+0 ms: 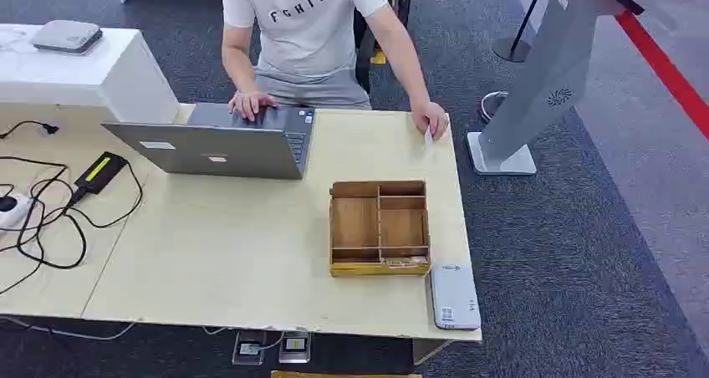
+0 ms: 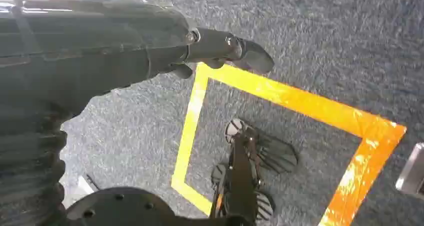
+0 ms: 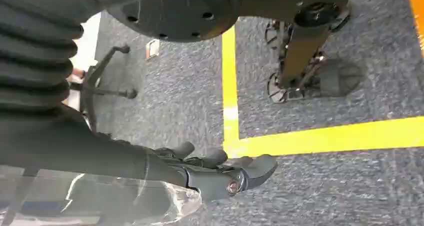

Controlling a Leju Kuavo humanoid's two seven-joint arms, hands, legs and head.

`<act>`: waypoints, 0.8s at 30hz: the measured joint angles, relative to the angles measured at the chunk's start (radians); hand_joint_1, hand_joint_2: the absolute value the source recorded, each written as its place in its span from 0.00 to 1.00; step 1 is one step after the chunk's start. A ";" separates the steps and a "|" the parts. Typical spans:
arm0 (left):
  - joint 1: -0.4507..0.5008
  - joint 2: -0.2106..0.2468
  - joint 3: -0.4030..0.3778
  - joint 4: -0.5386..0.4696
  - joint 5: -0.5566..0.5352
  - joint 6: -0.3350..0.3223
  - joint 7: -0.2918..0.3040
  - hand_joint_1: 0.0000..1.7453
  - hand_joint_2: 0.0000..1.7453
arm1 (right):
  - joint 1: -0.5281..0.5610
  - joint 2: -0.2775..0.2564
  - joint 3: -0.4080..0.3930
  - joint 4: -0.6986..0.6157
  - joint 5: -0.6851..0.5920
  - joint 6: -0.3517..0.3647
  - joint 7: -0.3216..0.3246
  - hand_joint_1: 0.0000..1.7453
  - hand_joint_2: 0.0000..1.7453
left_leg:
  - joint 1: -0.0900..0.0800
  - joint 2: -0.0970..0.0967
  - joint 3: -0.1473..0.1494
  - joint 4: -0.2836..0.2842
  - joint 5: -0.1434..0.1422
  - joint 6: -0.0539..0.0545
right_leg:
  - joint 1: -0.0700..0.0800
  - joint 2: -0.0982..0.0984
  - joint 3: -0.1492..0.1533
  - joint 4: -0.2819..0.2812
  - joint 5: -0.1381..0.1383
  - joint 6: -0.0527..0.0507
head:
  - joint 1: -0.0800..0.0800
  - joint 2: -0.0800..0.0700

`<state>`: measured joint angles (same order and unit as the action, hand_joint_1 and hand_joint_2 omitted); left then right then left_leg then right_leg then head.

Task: Pass the card to the sensor for recognition and then transmit it.

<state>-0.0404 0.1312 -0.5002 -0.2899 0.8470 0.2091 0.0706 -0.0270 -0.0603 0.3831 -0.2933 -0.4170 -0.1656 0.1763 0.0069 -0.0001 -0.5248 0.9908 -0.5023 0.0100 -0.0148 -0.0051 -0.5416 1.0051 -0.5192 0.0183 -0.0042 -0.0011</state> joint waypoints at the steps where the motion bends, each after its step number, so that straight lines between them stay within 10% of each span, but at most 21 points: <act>1: -0.005 0.005 -0.018 0.004 0.022 0.007 0.002 0.00 1.00 | -0.004 -0.003 0.013 0.004 -0.013 -0.012 0.005 0.00 0.00 | 0.000 0.000 0.000 0.000 0.000 0.000 | 0.000 0.000 0.000 0.000 0.000 0.000 | 0.000 0.000; 10: -0.042 0.047 -0.149 0.037 0.216 0.074 0.023 0.00 1.00 | -0.041 -0.043 0.119 0.031 -0.103 -0.189 -0.029 0.00 0.00 | 0.000 0.000 0.000 0.000 0.000 0.000 | 0.000 0.000 0.000 0.000 0.000 0.000 | 0.000 0.000; 16: -0.052 0.056 -0.198 0.050 0.285 0.101 0.032 0.00 1.00 | -0.052 -0.071 0.141 0.038 -0.174 -0.302 -0.166 0.00 0.00 | 0.000 0.000 0.000 0.000 0.000 0.000 | 0.000 0.000 0.000 0.000 0.000 0.000 | 0.000 0.000; 24: -0.059 0.073 -0.235 0.059 0.304 0.108 0.039 0.00 1.00 | -0.069 -0.215 0.141 0.043 -0.279 -0.235 -0.361 0.00 0.00 | -0.001 0.000 0.000 0.000 0.000 0.000 | -0.001 0.000 0.000 0.000 0.000 0.000 | 0.001 0.000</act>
<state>-0.0994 0.2045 -0.7355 -0.2312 1.1513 0.3170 0.1095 -0.0959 -0.2749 0.5238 -0.2499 -0.6958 -0.4003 -0.1850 0.0063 -0.0001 -0.5250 0.9910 -0.5023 0.0102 -0.0153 -0.0052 -0.5413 1.0049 -0.5190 0.0186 -0.0034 -0.0011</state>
